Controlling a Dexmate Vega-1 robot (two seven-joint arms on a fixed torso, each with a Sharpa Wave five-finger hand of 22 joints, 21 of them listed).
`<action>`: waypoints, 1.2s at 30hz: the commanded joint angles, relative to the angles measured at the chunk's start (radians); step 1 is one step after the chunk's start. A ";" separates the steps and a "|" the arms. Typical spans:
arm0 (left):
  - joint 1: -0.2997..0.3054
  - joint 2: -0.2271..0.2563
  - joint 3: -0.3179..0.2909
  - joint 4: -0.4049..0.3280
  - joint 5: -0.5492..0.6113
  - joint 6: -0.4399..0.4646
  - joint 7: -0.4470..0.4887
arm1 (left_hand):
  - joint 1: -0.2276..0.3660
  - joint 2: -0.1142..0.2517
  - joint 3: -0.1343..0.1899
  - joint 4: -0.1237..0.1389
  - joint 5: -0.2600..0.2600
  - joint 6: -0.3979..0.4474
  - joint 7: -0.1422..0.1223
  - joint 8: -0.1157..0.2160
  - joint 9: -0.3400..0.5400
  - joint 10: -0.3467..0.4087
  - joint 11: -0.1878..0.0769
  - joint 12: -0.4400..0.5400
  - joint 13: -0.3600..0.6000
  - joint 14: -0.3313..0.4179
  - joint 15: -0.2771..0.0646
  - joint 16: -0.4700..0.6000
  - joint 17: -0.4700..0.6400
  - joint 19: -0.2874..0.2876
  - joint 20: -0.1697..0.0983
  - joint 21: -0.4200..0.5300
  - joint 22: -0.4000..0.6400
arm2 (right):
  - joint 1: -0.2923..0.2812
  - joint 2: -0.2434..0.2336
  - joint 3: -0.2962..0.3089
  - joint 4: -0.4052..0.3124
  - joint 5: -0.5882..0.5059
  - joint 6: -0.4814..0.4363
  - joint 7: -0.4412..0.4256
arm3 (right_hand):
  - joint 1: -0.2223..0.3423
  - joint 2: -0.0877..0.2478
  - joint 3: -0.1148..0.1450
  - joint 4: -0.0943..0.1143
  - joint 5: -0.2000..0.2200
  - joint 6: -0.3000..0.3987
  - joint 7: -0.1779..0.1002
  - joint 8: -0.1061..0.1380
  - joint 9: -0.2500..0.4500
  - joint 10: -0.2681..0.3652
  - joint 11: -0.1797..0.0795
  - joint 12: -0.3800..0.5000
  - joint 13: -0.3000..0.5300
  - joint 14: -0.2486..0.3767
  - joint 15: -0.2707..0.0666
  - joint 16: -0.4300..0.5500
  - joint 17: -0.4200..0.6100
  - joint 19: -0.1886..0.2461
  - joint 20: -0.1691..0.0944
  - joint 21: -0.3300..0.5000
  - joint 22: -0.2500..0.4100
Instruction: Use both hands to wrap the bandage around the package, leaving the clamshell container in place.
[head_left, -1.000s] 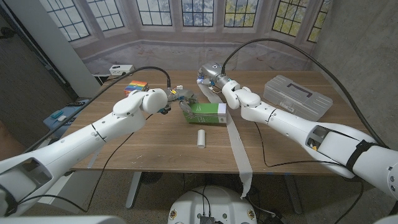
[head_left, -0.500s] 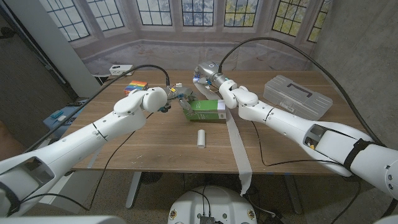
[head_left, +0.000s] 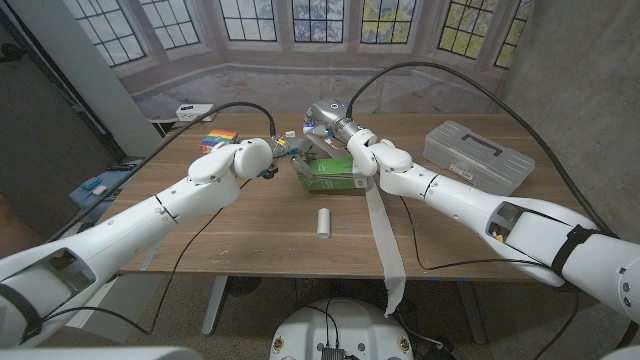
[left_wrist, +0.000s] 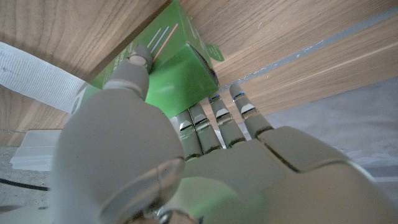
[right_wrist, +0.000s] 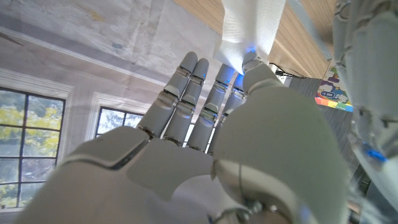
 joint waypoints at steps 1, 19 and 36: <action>-0.012 -0.017 0.021 0.007 -0.005 0.023 0.002 | -0.002 0.074 0.013 0.014 0.009 0.067 0.012 0.128 0.003 0.009 -0.001 -0.002 0.006 0.007 0.006 -0.004 0.005 -0.001 -0.002 0.006 0.004 | -0.025 0.000 0.015 -0.055 0.012 0.000 0.011 | 0.012 0.001 -0.005 0.001 -0.001 0.006 0.004 -0.002 0.005 0.004 -0.001 0.002 0.005 0.011 -0.146 0.001 0.006 0.007 -0.043 -0.003 0.005; -0.031 -0.029 0.049 0.053 -0.030 0.003 -0.003 | -0.005 0.077 0.013 0.014 0.010 0.066 0.012 0.130 0.003 0.009 0.000 -0.004 0.009 0.006 0.005 -0.006 0.005 -0.001 0.000 0.007 0.004 | -0.038 0.015 0.036 -0.083 0.016 0.024 -0.031 | 0.018 0.003 -0.011 0.000 -0.002 0.008 0.007 -0.005 0.006 0.005 -0.007 0.000 0.007 0.012 -0.145 -0.001 0.008 0.006 -0.041 -0.004 0.005; -0.052 -0.045 0.061 0.104 -0.056 -0.023 0.008 | -0.005 0.078 0.011 0.013 0.011 0.065 0.015 0.132 0.002 0.007 0.001 -0.008 0.012 0.006 0.008 -0.006 0.006 -0.001 0.000 0.007 0.004 | -0.052 0.019 0.060 -0.119 0.021 0.037 -0.069 | 0.021 0.006 -0.017 0.002 -0.002 0.010 0.010 -0.006 0.006 0.005 -0.005 -0.001 0.009 0.014 -0.145 0.000 0.012 0.007 -0.038 -0.004 0.005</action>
